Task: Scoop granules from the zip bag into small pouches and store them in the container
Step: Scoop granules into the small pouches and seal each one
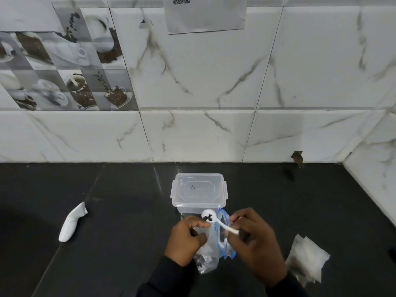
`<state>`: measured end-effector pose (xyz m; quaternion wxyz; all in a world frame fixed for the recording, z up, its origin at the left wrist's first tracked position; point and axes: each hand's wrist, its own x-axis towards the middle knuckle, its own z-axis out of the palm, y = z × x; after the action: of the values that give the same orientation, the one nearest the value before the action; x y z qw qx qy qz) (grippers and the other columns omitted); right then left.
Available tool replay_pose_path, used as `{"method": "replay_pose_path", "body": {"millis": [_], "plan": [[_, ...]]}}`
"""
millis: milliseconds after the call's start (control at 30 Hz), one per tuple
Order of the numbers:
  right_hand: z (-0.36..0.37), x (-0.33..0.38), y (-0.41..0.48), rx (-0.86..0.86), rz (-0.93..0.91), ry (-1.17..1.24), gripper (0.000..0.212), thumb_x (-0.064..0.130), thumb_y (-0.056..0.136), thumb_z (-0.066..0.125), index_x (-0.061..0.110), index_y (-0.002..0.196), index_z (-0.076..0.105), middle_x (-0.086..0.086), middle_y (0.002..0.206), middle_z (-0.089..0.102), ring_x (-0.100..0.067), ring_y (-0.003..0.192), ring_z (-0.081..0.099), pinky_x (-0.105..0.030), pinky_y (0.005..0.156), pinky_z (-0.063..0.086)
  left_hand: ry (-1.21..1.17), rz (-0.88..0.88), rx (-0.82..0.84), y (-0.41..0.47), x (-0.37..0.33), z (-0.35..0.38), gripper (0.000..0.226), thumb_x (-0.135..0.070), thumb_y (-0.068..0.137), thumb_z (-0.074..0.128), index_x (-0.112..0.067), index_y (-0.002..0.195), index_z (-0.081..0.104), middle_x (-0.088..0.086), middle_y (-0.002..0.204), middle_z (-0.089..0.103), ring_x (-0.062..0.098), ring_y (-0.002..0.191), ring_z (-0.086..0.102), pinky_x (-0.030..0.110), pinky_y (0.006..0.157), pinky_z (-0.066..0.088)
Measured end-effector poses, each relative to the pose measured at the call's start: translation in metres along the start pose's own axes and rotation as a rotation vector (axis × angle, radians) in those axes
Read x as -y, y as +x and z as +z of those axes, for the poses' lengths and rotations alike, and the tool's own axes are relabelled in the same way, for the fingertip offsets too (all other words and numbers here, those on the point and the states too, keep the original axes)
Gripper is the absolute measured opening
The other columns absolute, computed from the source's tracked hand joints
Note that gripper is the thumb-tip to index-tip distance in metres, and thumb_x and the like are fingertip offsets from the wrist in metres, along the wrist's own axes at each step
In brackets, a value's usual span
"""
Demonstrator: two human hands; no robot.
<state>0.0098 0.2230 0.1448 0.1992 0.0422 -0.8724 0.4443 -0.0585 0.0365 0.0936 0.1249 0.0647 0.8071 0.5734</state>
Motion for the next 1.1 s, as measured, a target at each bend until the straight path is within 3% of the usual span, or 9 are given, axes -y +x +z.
{"method": "replay_pose_path", "body": {"millis": [100, 267, 367, 500, 633, 733, 867, 1000, 1100], "plan": [[0.023, -0.016, -0.018, 0.029, -0.156, -0.18, 0.012, 0.006, 0.073, 0.075, 0.014, 0.078, 0.067, 0.007, 0.103, 0.061, -0.007, 0.088, 0.063, -0.022, 0.069, 0.051, -0.027, -0.049, 0.016, 0.002, 0.0, -0.003, 0.026, -0.012, 0.062, 0.066, -0.018, 0.086, 0.077, -0.004, 0.092, 0.072, 0.019, 0.082, 0.07, 0.036, 0.075, 0.059], [0.04, -0.029, -0.032, -0.015, -0.38, -0.411, 0.007, 0.005, 0.073, 0.075, 0.008, 0.078, 0.07, -0.005, 0.096, 0.068, -0.018, 0.079, 0.058, -0.024, 0.065, 0.048, -0.083, -0.075, 0.013, 0.003, 0.003, -0.008, 0.031, -0.01, 0.056, 0.066, -0.02, 0.083, 0.077, -0.002, 0.088, 0.073, 0.014, 0.083, 0.07, 0.026, 0.07, 0.054], [0.045, -0.036, -0.039, -0.04, -0.407, -0.477, 0.002, 0.006, 0.076, 0.074, 0.007, 0.077, 0.072, -0.006, 0.093, 0.068, -0.017, 0.077, 0.055, -0.027, 0.063, 0.048, -0.102, -0.095, 0.019, 0.003, 0.003, -0.007, 0.031, -0.004, 0.058, 0.068, -0.019, 0.084, 0.077, -0.003, 0.088, 0.074, 0.015, 0.085, 0.07, 0.024, 0.069, 0.054], [0.049, -0.041, -0.04, -0.025, -0.298, -0.387, 0.008, 0.006, 0.076, 0.076, 0.008, 0.083, 0.074, -0.004, 0.097, 0.067, -0.015, 0.083, 0.06, -0.028, 0.066, 0.052, -0.104, -0.098, 0.021, 0.003, 0.0, -0.008, 0.03, 0.0, 0.063, 0.069, -0.017, 0.087, 0.077, 0.001, 0.09, 0.074, 0.018, 0.088, 0.07, 0.027, 0.07, 0.056], [0.03, -0.021, -0.021, -0.166, 0.046, -0.018, 0.02, -0.005, 0.074, 0.08, 0.013, 0.076, 0.071, 0.004, 0.094, 0.063, -0.01, 0.076, 0.064, -0.02, 0.062, 0.052, -0.132, -0.148, -0.018, 0.006, 0.01, -0.015, 0.034, 0.013, 0.073, 0.064, -0.012, 0.091, 0.079, 0.004, 0.098, 0.073, 0.021, 0.088, 0.068, 0.028, 0.067, 0.057], [0.004, -0.035, 0.0, -0.312, 0.267, -0.002, 0.028, -0.005, 0.074, 0.079, 0.017, 0.068, 0.064, 0.006, 0.094, 0.063, -0.013, 0.071, 0.061, -0.022, 0.064, 0.051, -0.14, -0.222, -0.078, 0.01, 0.026, -0.03, 0.028, 0.01, 0.078, 0.066, -0.013, 0.082, 0.081, 0.002, 0.093, 0.074, 0.017, 0.079, 0.069, 0.025, 0.065, 0.053], [-0.011, -0.079, 0.012, -0.072, 0.482, -0.129, 0.02, 0.002, 0.072, 0.081, 0.016, 0.061, 0.07, 0.001, 0.104, 0.06, -0.017, 0.099, 0.062, -0.018, 0.082, 0.044, -0.202, -0.424, 0.054, 0.01, 0.048, -0.037, 0.024, 0.017, 0.081, 0.058, 0.002, 0.083, 0.077, 0.008, 0.063, 0.07, 0.007, 0.039, 0.052, 0.015, 0.041, 0.042], [0.014, -0.088, 0.015, 0.257, 0.589, -0.133, 0.021, 0.015, 0.068, 0.082, 0.028, 0.054, 0.072, 0.002, 0.11, 0.058, -0.011, 0.112, 0.055, -0.03, 0.1, 0.044, -0.299, -0.56, 0.111, 0.016, 0.072, -0.025, 0.024, 0.017, 0.083, 0.055, 0.007, 0.092, 0.075, 0.013, 0.059, 0.06, 0.006, 0.033, 0.04, 0.013, 0.031, 0.029], [0.038, -0.081, 0.025, 0.414, 0.537, -0.218, 0.012, 0.02, 0.071, 0.076, 0.025, 0.061, 0.071, 0.0, 0.093, 0.061, -0.009, 0.095, 0.057, -0.025, 0.087, 0.047, -0.325, -0.594, 0.111, 0.022, 0.081, -0.012, 0.028, 0.018, 0.083, 0.052, 0.003, 0.086, 0.076, 0.012, 0.057, 0.056, 0.007, 0.032, 0.039, 0.013, 0.03, 0.028]]}}
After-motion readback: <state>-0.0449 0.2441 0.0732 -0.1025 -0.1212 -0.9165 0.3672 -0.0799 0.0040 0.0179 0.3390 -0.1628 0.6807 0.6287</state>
